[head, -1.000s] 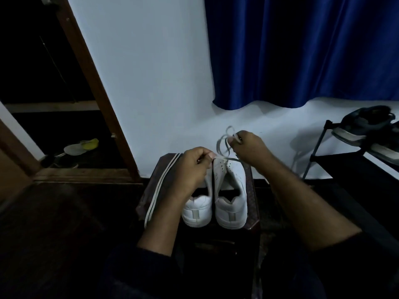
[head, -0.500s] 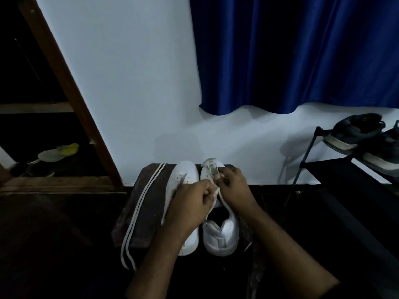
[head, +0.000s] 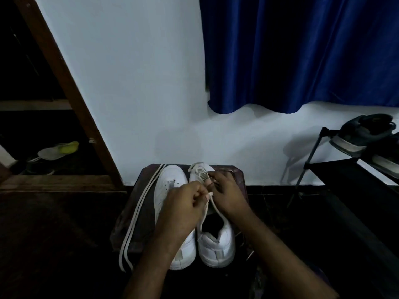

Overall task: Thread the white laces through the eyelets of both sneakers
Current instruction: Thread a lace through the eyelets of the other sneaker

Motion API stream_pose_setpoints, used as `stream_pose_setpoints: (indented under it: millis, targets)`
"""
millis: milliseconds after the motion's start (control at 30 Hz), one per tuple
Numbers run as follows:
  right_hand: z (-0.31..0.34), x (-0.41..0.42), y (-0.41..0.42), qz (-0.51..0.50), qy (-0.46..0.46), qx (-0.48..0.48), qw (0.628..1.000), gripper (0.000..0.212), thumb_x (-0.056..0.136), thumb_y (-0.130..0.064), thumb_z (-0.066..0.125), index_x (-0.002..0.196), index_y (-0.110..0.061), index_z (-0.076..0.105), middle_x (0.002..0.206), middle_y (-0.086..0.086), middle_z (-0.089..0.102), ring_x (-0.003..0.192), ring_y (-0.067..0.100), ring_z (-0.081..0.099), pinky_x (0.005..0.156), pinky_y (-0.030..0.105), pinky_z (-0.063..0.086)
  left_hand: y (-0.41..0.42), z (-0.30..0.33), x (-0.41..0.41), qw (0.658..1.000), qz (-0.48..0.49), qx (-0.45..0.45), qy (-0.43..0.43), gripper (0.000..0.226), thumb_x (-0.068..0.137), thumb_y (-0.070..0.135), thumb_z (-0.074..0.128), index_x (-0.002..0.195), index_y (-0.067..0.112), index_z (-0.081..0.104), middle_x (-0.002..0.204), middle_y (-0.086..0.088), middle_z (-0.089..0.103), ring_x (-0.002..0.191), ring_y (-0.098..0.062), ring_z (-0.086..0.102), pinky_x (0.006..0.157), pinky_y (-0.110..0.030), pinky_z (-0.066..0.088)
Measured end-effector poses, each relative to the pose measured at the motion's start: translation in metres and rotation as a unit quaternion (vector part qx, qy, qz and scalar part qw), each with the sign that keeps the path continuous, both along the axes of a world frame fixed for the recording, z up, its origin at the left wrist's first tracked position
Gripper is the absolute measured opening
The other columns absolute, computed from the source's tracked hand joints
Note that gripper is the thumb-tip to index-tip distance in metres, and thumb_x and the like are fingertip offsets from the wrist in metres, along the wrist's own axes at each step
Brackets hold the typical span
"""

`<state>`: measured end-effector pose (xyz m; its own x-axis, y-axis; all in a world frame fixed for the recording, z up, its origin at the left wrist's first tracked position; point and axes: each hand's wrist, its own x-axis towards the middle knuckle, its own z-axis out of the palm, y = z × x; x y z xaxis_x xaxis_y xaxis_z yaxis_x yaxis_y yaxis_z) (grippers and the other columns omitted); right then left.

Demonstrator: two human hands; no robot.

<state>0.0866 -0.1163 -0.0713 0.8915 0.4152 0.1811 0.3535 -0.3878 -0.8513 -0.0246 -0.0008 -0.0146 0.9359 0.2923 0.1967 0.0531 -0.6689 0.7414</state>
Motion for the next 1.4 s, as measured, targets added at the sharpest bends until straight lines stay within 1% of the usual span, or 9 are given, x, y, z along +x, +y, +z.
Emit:
stream_pose_setpoints:
  millis: [167, 333, 500, 567, 667, 800, 1067, 1200, 1400]
  targets:
    - [0.026, -0.002, -0.01, -0.077, -0.136, -0.043, 0.987, 0.043, 0.096, -0.052, 0.045, 0.126, -0.028, 0.063, 0.121, -0.001, 0.058, 0.115, 0.02, 0.059, 0.1, 0.041, 0.048, 0.01, 0.003, 0.012, 0.996, 0.063, 0.026, -0.061, 0.011, 0.095, 0.02, 0.07, 0.085, 0.026, 0.071, 0.073, 0.007, 0.072, 0.065, -0.009, 0.07, 0.069, -0.036, 0.058]
    - [0.066, -0.028, -0.005, 0.073, -0.123, 0.009, 0.99, 0.025, 0.102, -0.037, 0.054, 0.117, -0.023, 0.07, 0.091, -0.016, 0.069, 0.091, -0.007, 0.064, 0.079, 0.006, 0.042, 0.009, 0.006, 0.022, 0.988, 0.078, -0.062, -0.119, 0.012, 0.091, 0.012, 0.07, 0.088, 0.019, 0.079, 0.082, 0.008, 0.077, 0.081, -0.007, 0.073, 0.077, -0.033, 0.058]
    - [0.068, -0.021, -0.016, 0.029, -0.11, -0.024, 0.993, 0.014, 0.096, -0.032, 0.066, 0.099, -0.024, 0.077, 0.083, -0.01, 0.073, 0.078, -0.002, 0.065, 0.069, 0.016, 0.045, 0.006, 0.007, 0.023, 0.989, 0.011, -0.114, -0.096, 0.018, 0.095, 0.006, 0.067, 0.093, 0.02, 0.078, 0.088, 0.01, 0.078, 0.085, -0.001, 0.072, 0.081, -0.023, 0.056]
    - [0.067, -0.013, -0.026, -0.018, -0.161, -0.145, 0.976, 0.019, 0.093, -0.039, 0.067, 0.092, -0.022, 0.075, 0.084, -0.002, 0.071, 0.08, 0.014, 0.066, 0.066, 0.028, 0.046, 0.005, 0.009, 0.021, 0.995, -0.008, -0.062, -0.08, 0.02, 0.097, 0.004, 0.065, 0.102, 0.02, 0.076, 0.095, 0.012, 0.077, 0.09, 0.003, 0.069, 0.079, -0.011, 0.05]
    - [0.064, -0.001, -0.034, -0.083, -0.17, -0.281, 0.941, 0.02, 0.095, -0.039, 0.062, 0.092, -0.021, 0.07, 0.094, 0.004, 0.069, 0.091, 0.028, 0.066, 0.064, 0.03, 0.04, 0.009, 0.003, 0.027, 0.999, -0.037, -0.008, -0.009, 0.028, 0.094, 0.023, 0.072, 0.122, 0.026, 0.068, 0.111, 0.009, 0.072, 0.102, -0.005, 0.067, 0.089, -0.021, 0.053]
    - [0.057, 0.011, -0.023, -0.04, -0.101, -0.191, 0.976, 0.011, 0.097, -0.021, 0.053, 0.087, -0.022, 0.059, 0.079, 0.001, 0.074, 0.082, 0.028, 0.068, 0.069, 0.038, 0.054, 0.016, -0.004, 0.036, 0.99, -0.088, 0.06, 0.092, 0.047, 0.084, 0.054, 0.068, 0.127, 0.035, 0.064, 0.126, 0.013, 0.065, 0.111, -0.008, 0.064, 0.098, -0.039, 0.054]
    - [0.029, 0.023, 0.009, -0.01, -0.065, -0.09, 0.994, 0.008, 0.093, -0.016, 0.061, 0.092, -0.022, 0.065, 0.069, -0.011, 0.068, 0.063, -0.005, 0.06, 0.065, 0.013, 0.045, 0.04, -0.006, 0.04, 0.993, -0.072, -0.072, 0.058, 0.029, 0.084, 0.003, 0.068, 0.103, 0.024, 0.071, 0.093, 0.016, 0.067, 0.076, 0.001, 0.06, 0.069, -0.009, 0.045]
    - [0.025, 0.026, -0.001, -0.07, -0.126, -0.122, 0.982, 0.004, 0.086, -0.025, 0.064, 0.09, -0.023, 0.064, 0.079, -0.001, 0.073, 0.079, 0.024, 0.068, 0.071, 0.036, 0.054, 0.039, -0.009, 0.045, 0.998, -0.047, -0.028, 0.04, 0.019, 0.082, 0.003, 0.069, 0.085, 0.022, 0.069, 0.093, 0.011, 0.061, 0.074, -0.001, 0.056, 0.067, -0.007, 0.041]
    - [0.023, 0.035, -0.034, -0.137, -0.123, -0.217, 0.959, 0.002, 0.09, -0.022, 0.065, 0.092, -0.022, 0.064, 0.086, 0.007, 0.073, 0.085, 0.034, 0.068, 0.067, 0.037, 0.054, 0.036, -0.019, 0.052, 0.999, -0.031, -0.003, 0.035, 0.015, 0.083, 0.021, 0.083, 0.097, 0.025, 0.078, 0.107, 0.003, 0.061, 0.1, -0.007, 0.06, 0.087, -0.022, 0.047]
